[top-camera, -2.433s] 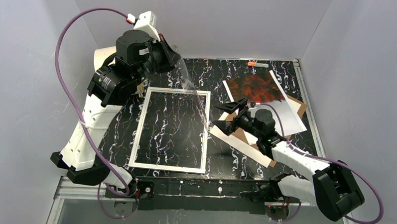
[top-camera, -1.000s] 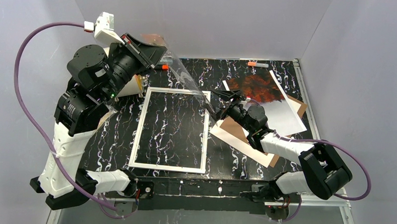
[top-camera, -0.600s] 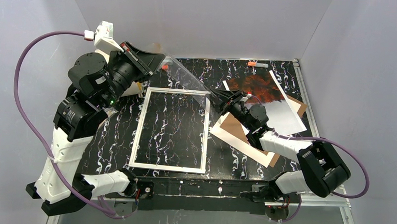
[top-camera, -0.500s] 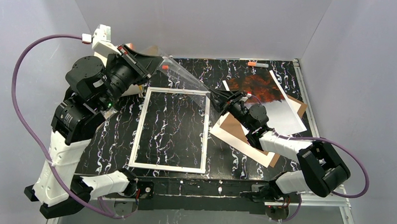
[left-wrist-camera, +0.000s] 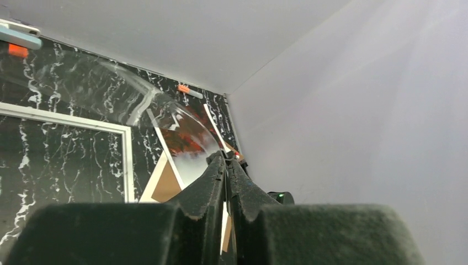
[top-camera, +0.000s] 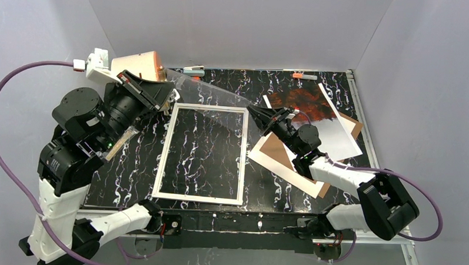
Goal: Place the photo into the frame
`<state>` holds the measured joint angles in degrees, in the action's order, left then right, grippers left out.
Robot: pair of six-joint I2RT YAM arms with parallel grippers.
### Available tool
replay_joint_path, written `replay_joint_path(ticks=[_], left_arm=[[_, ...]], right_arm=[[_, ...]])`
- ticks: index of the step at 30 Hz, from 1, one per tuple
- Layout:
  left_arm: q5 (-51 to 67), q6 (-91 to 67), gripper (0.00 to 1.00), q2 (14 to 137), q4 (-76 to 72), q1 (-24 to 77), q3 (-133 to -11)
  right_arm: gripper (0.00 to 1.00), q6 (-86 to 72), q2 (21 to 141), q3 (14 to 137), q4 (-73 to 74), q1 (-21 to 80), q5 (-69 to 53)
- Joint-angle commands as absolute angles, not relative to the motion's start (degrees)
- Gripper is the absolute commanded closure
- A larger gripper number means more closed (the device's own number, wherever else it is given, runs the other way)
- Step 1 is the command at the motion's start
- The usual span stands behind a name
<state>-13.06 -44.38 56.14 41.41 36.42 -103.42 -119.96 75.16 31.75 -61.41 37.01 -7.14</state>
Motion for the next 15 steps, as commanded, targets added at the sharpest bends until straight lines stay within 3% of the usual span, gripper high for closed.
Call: replay_joint_path(ticks=[1, 4, 6, 10, 15], left_arm=[[-17.21, -44.36, 0.85, 53.47, 44.09, 36.29, -102.74], [-18.88, -44.58, 0.47, 51.73, 46.54, 36.30, -101.07], [-21.00, -44.55, 0.30, 50.16, 48.72, 36.30, -99.44], [-26.63, -43.72, 0.13, 47.04, 54.17, 36.25, -97.11], [-31.41, -41.67, 0.03, 46.25, 60.63, 36.38, -95.62]], right_arm=[[0.91, -118.76, 72.86, 31.69, -62.31, 36.65, -6.20], [0.99, -117.65, 72.74, 30.88, -62.77, 36.33, -6.42], [0.99, -116.63, 72.25, 30.70, -62.21, 36.10, -6.44], [0.99, -112.99, 69.94, 30.84, -58.19, 34.42, -7.04], [0.99, -102.59, 65.38, 34.97, -45.46, 30.00, -10.63]])
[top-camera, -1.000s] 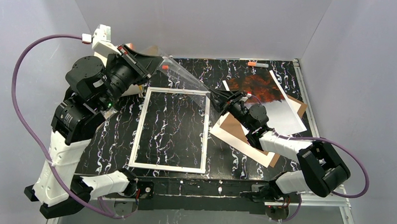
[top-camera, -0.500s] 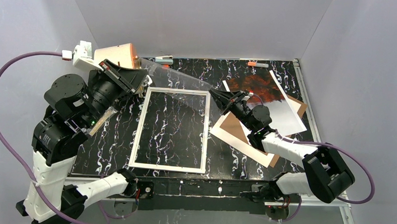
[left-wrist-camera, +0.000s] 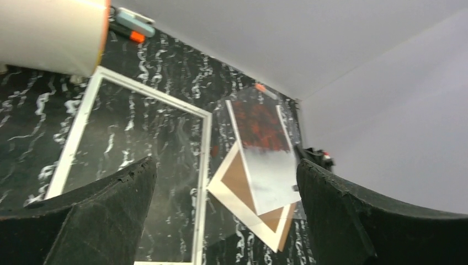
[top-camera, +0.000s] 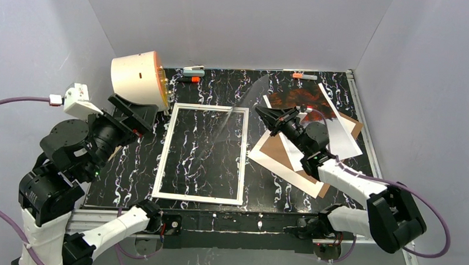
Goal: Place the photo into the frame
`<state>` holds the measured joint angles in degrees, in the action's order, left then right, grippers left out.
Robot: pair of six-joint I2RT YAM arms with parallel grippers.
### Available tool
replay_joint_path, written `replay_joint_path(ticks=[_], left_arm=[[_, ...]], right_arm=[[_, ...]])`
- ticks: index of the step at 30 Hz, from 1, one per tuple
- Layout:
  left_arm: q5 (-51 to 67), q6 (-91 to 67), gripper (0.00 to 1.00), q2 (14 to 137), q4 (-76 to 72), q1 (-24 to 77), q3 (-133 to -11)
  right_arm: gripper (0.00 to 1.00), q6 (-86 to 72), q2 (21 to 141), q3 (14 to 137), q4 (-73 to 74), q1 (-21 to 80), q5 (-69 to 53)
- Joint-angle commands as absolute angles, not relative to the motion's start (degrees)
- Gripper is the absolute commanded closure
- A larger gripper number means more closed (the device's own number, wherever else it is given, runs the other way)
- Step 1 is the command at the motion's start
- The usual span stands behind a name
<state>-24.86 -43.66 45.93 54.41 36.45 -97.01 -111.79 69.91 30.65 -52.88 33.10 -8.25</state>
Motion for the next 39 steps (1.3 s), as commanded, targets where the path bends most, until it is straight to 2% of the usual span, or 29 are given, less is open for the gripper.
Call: replay_joint_path(ticks=[1, 6, 14, 21, 27, 33, 39], left_arm=[[-31.80, -41.13, 0.02, 46.65, 61.10, 36.39, -94.80], [-31.32, -38.64, 0.02, 51.55, 61.31, 36.33, -87.10], [-35.80, -35.66, 0.02, 66.54, 55.12, 35.78, -74.54], [-28.43, -32.79, 0.02, 74.75, 47.07, 25.40, -69.21], [-20.18, -32.71, 0.02, 75.84, 40.48, 20.97, -62.14], [-26.85, -36.01, 0.03, 77.32, 40.67, 20.33, -56.09], [-28.13, -38.86, 0.02, 76.56, 36.42, 18.99, -49.61]], right_arm=[[0.99, -100.00, 64.66, 36.10, -42.58, 28.92, -11.49], [0.99, -78.89, 62.93, 48.37, -20.87, 24.87, -14.38], [0.99, -52.72, 71.38, 67.90, -1.32, 24.52, -24.92], [0.99, -35.50, 75.68, 79.98, 18.08, 24.43, -28.07], [0.99, -27.71, 74.98, 83.31, 29.96, 24.43, -26.84], [0.99, -26.19, 72.75, 82.42, 33.31, 24.41, -28.02], [0.99, -26.13, 70.85, 83.43, 34.43, 24.43, -30.00]])
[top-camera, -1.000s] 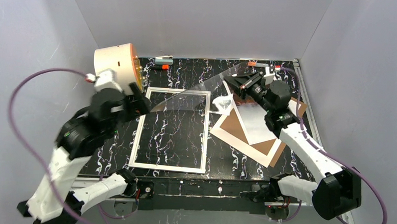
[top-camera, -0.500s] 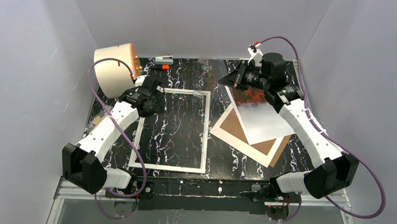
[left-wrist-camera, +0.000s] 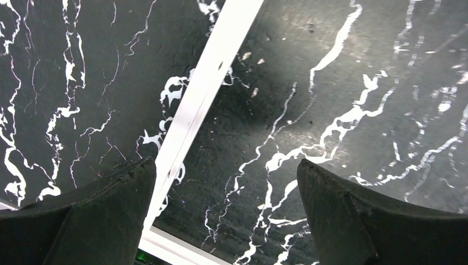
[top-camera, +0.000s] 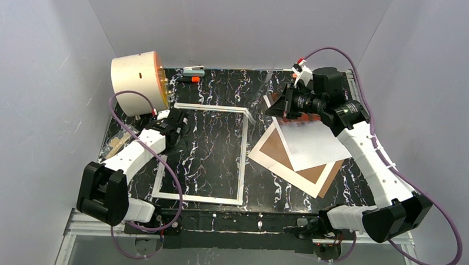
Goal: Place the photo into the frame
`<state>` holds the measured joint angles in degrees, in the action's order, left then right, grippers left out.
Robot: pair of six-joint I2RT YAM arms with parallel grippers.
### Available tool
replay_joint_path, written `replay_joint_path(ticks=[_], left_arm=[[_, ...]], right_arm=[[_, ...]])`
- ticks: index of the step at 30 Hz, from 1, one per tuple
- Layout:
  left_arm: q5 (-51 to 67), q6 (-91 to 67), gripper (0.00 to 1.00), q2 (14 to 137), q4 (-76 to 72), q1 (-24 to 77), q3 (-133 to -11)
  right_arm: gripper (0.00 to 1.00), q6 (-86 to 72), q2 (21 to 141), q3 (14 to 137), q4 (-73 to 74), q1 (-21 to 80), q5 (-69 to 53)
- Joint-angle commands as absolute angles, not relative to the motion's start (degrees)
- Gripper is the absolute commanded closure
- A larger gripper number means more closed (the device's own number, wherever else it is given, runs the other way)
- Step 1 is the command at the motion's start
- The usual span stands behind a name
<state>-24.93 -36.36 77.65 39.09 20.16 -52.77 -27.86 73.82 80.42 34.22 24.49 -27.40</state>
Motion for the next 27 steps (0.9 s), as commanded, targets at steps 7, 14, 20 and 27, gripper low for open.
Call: replay_joint_path(ticks=[7, 14, 20, 27], left_arm=[[-26.58, -36.00, 0.02, 75.99, 24.30, 15.52, -43.77], [-24.05, -35.55, 0.03, 78.76, 16.34, 14.22, -39.98], [-22.50, -37.25, 0.14, 81.14, 15.91, 14.23, -37.31], [-15.93, -37.53, 0.35, 80.94, 14.94, 14.19, -37.10]], right_arm=[[0.99, -27.18, 70.22, 84.07, 32.97, 24.48, -33.27], [0.99, -27.19, 71.41, 85.45, 34.10, 24.39, -33.81], [0.99, -27.11, 70.75, 85.69, 34.19, 24.43, -33.06], [0.99, -27.75, 70.52, 85.24, 34.14, 24.35, -34.03]])
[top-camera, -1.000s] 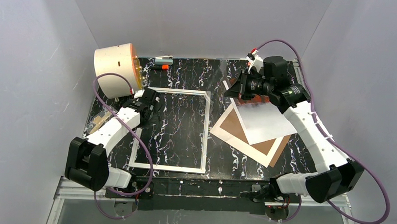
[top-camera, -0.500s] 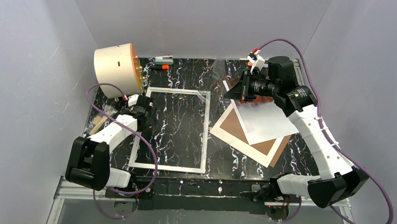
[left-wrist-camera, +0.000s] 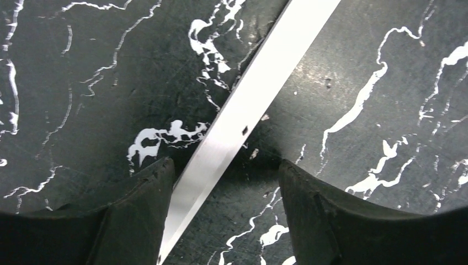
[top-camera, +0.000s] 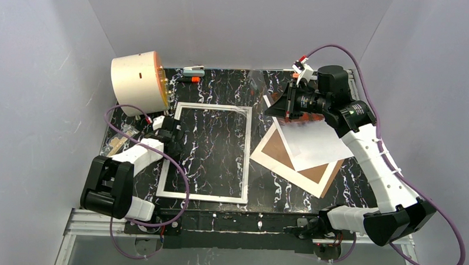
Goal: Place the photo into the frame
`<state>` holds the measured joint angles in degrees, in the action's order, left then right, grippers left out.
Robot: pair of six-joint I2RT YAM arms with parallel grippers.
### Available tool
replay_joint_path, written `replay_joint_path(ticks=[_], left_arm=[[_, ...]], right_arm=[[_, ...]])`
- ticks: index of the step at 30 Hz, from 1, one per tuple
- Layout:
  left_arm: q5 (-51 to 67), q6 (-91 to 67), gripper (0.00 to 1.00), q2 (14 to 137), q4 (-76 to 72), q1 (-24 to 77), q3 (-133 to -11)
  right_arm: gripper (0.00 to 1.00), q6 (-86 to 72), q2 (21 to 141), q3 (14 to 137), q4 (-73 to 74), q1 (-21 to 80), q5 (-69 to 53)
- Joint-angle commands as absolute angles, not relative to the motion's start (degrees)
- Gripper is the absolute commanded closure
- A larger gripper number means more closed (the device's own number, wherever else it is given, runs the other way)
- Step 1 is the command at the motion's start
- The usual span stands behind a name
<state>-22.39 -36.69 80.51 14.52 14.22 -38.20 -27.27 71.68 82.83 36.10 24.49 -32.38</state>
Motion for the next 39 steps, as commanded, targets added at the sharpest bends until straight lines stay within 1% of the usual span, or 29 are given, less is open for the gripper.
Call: replay_joint_path(ticks=[1, 4, 5, 12, 17, 19, 24, 26, 29, 34, 36, 39], left_arm=[[-13.75, -37.53, 0.39, 80.73, 14.52, 14.22, -37.42], [-8.74, -38.63, 0.49, 79.85, 13.96, 14.17, -38.47], [-7.85, -39.27, 0.51, 79.50, 13.96, 14.23, -38.76], [-4.87, -41.59, 0.56, 78.90, 12.98, 14.16, -38.24], [-3.68, -43.59, 0.57, 75.63, 12.23, 14.17, -36.31], [-5.19, -44.26, 0.54, 73.21, 14.32, 14.22, -37.01], [-13.21, -45.29, 0.40, 68.59, 24.86, 14.19, -42.41], [-15.62, -45.27, 0.37, 67.25, 29.22, 14.23, -44.95], [-19.98, -45.54, 0.34, 65.33, 34.55, 14.21, -48.97], [-29.49, -47.24, 0.34, 62.27, 42.46, 14.11, -55.52], [-32.37, -47.65, 0.34, 60.71, 44.72, 14.15, -57.44], [-35.23, -48.08, 0.33, 58.89, 46.41, 14.15, -59.22]], right_arm=[[0.99, -27.88, 70.53, 85.02, 34.00, 24.35, -34.17], [0.99, -28.80, 70.63, 83.68, 32.79, 24.35, -34.56], [0.99, -29.29, 70.73, 83.19, 32.14, 24.36, -34.81], [0.99, -32.37, 72.15, 79.42, 24.85, 24.39, -39.96], [0.99, -34.63, 73.60, 76.38, 17.82, 24.52, -45.87], [0.99, -35.86, 74.58, 75.73, 15.13, 25.22, -46.68], [0.99, -38.62, 78.64, 79.03, 10.24, 28.58, -45.65], [0.99, -38.97, 81.20, 82.25, 9.87, 30.11, -44.45], [0.99, -39.85, 84.81, 87.36, 9.11, 32.01, -43.56], [0.99, -42.78, 88.73, 92.43, 6.12, 34.92, -42.69], [0.99, -43.35, 89.23, 92.67, 5.46, 35.86, -42.10], [0.99, -44.33, 88.47, 88.63, 3.48, 36.03, -40.87]])
